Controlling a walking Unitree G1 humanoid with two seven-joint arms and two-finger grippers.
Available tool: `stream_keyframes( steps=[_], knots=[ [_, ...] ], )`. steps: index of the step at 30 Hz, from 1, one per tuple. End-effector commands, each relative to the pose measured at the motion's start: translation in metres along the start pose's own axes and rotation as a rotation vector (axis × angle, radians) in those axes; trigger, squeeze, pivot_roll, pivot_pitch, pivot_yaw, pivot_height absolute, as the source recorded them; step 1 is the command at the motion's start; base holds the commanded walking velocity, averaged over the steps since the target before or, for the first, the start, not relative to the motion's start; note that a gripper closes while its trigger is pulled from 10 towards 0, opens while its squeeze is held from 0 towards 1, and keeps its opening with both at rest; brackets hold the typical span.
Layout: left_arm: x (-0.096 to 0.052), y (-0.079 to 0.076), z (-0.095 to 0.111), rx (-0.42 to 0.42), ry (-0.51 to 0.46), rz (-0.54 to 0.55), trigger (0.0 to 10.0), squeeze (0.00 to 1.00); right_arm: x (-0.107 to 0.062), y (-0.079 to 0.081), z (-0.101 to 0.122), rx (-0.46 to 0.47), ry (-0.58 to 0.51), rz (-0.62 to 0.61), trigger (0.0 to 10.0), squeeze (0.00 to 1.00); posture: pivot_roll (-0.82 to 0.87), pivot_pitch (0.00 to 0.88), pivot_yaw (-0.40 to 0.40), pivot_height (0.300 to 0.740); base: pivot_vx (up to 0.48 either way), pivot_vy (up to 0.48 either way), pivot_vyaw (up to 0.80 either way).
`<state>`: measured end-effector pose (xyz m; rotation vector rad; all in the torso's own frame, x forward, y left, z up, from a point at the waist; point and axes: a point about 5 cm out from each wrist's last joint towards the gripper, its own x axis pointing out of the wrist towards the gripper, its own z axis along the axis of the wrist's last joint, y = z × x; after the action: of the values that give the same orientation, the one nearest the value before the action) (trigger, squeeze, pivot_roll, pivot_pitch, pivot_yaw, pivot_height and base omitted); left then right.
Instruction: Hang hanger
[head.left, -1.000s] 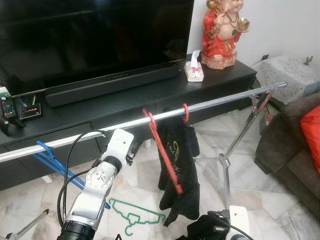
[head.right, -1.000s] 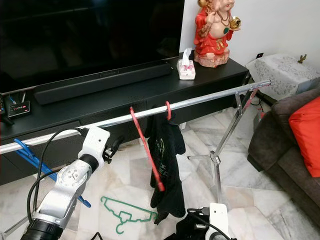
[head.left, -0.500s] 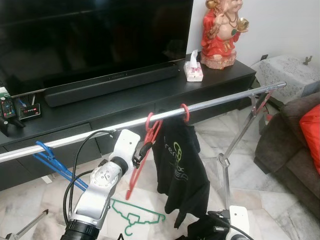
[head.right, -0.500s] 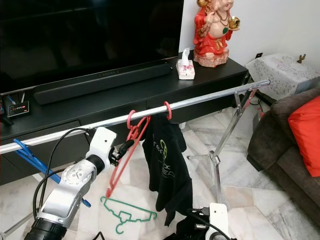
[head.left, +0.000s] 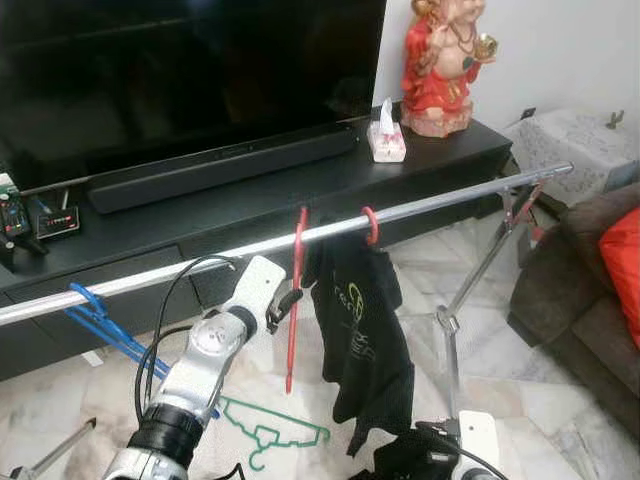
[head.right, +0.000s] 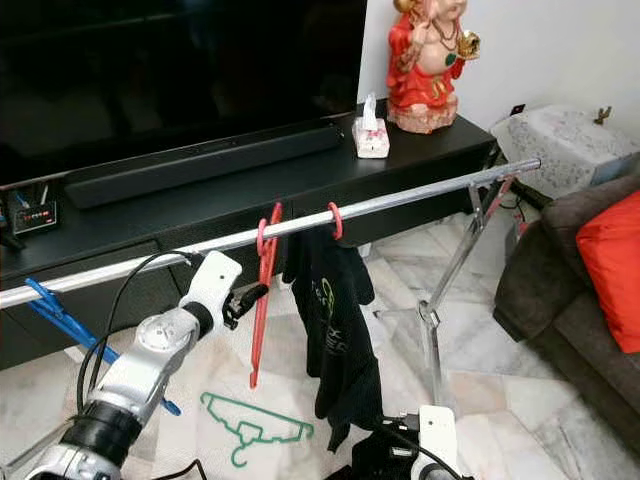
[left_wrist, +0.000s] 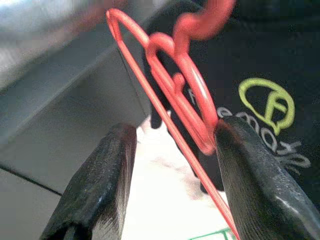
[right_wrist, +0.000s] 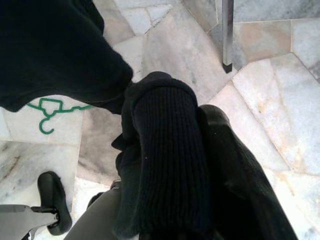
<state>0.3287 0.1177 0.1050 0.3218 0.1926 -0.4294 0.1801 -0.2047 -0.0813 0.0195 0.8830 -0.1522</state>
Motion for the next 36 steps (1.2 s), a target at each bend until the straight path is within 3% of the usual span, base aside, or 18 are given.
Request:
stream_keyframes(
  steps=[1,8,9,17,24,32,33,34,35,36],
  knots=[
    [0.001,0.002,0.002,0.013,-0.008,0.015,10.0,0.00,0.001,-0.002,0.003,0.009,-0.007,-0.007,10.0,0.00,-0.06,0.027,-0.063,0.740,0.000,0.000,0.00],
    [0.007,-0.008,0.013,-0.002,-0.039,0.012,10.0,0.00,0.001,-0.003,0.004,0.003,-0.007,-0.002,10.0,0.00,-0.06,0.028,-0.067,0.740,0.000,0.000,0.00],
    [0.008,-0.009,0.015,-0.004,-0.041,0.012,10.0,1.00,0.001,-0.003,0.004,0.003,-0.007,-0.002,10.0,0.00,-0.06,0.028,-0.067,0.740,0.000,0.000,0.00],
    [0.012,-0.013,0.031,-0.095,-0.056,-0.019,10.0,1.00,0.001,-0.002,0.004,0.006,-0.007,0.001,10.0,0.00,-0.06,0.029,-0.065,0.740,0.000,0.000,0.00],
    [0.010,-0.021,0.035,-0.074,-0.024,-0.084,10.0,1.00,0.001,-0.002,0.004,0.008,-0.007,0.004,10.0,0.00,-0.06,0.030,-0.065,0.740,0.000,0.000,0.00],
    [0.012,-0.016,0.027,-0.014,0.073,-0.006,10.0,1.00,0.001,-0.002,0.004,0.007,-0.005,0.007,10.0,0.00,-0.06,0.030,-0.065,0.740,0.000,0.000,0.00],
    [0.012,-0.015,0.024,-0.013,0.096,0.014,10.0,0.60,0.001,-0.002,0.004,0.008,-0.005,0.008,10.0,0.00,-0.06,0.030,-0.065,0.740,0.000,0.000,0.00],
    [0.012,-0.015,0.022,-0.005,0.115,0.025,10.0,0.60,0.001,-0.002,0.004,0.008,-0.005,0.009,10.0,0.00,-0.06,0.030,-0.065,0.740,0.000,0.000,0.00],
    [0.012,-0.016,0.021,-0.012,0.122,0.030,10.0,0.00,0.001,-0.002,0.004,0.008,-0.005,0.008,10.0,0.00,-0.06,0.031,-0.068,0.740,0.000,0.000,0.00],
    [0.013,-0.016,0.020,-0.023,0.125,0.032,10.0,0.00,0.001,-0.002,0.004,0.008,-0.005,0.008,10.0,0.00,-0.06,0.031,-0.068,0.740,0.000,0.000,0.00]
  ],
)
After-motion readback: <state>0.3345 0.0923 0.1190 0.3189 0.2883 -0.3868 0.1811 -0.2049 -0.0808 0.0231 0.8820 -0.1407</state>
